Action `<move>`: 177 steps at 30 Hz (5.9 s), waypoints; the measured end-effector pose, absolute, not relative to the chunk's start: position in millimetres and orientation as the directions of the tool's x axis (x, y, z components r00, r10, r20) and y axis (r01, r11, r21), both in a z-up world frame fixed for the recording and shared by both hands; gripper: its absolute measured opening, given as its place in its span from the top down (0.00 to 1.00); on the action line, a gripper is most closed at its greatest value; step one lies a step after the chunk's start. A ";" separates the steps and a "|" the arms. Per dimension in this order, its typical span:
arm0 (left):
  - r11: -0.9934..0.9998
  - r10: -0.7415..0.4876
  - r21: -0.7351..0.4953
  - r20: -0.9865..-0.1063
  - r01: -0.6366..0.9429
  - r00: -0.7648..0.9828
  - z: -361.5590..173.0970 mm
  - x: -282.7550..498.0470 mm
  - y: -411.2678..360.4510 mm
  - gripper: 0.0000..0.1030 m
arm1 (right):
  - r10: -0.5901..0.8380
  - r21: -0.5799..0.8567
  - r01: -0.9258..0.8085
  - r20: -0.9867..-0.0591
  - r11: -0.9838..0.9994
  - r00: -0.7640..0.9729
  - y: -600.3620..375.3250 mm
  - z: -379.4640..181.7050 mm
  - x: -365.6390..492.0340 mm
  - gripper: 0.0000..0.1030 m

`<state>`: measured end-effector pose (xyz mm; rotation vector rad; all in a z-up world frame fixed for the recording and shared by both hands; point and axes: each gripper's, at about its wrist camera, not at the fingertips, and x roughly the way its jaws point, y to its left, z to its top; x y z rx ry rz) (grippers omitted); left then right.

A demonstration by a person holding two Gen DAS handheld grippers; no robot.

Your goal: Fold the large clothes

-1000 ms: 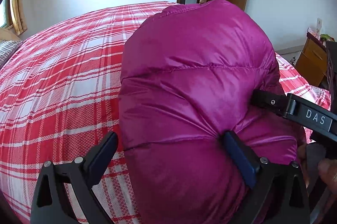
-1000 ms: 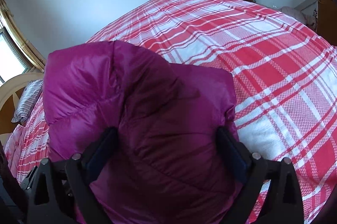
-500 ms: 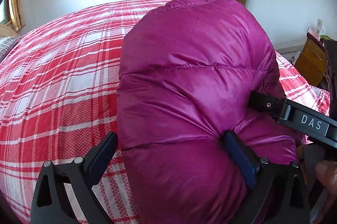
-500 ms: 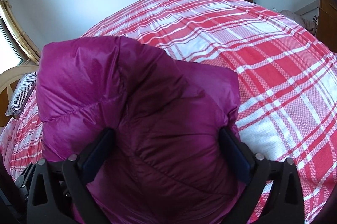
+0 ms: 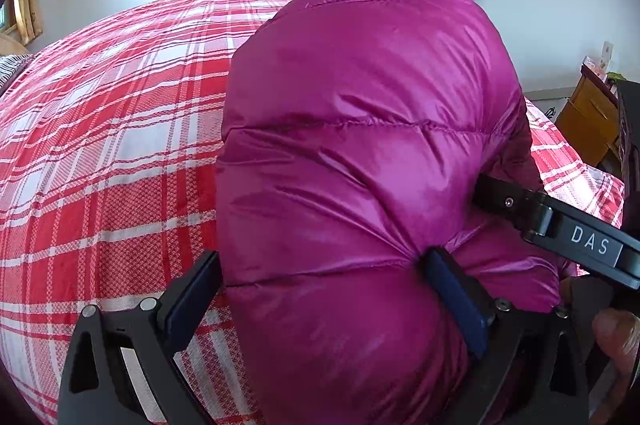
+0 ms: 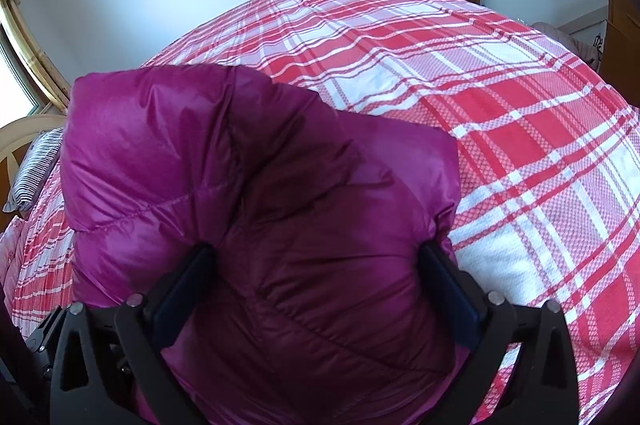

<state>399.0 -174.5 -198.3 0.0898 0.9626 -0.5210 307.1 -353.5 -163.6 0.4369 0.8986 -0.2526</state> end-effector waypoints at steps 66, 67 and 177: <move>0.874 -0.441 -0.191 -0.697 0.447 0.565 -98.3 355.6 -62.7 0.60 | 0.587 0.716 -0.117 -0.454 0.688 0.670 -303.9 -121.8 319.1 0.81; 0.881 -0.431 -0.188 -0.697 0.434 0.573 -98.1 355.0 -55.4 0.60 | 0.594 0.714 -0.124 -0.459 0.689 0.661 -297.0 -121.1 323.3 0.81; 0.994 -0.060 -0.106 -0.540 0.003 0.840 0.4 210.3 137.4 0.25 | 0.429 0.302 -0.316 -0.468 0.899 0.773 -79.6 15.4 225.2 0.00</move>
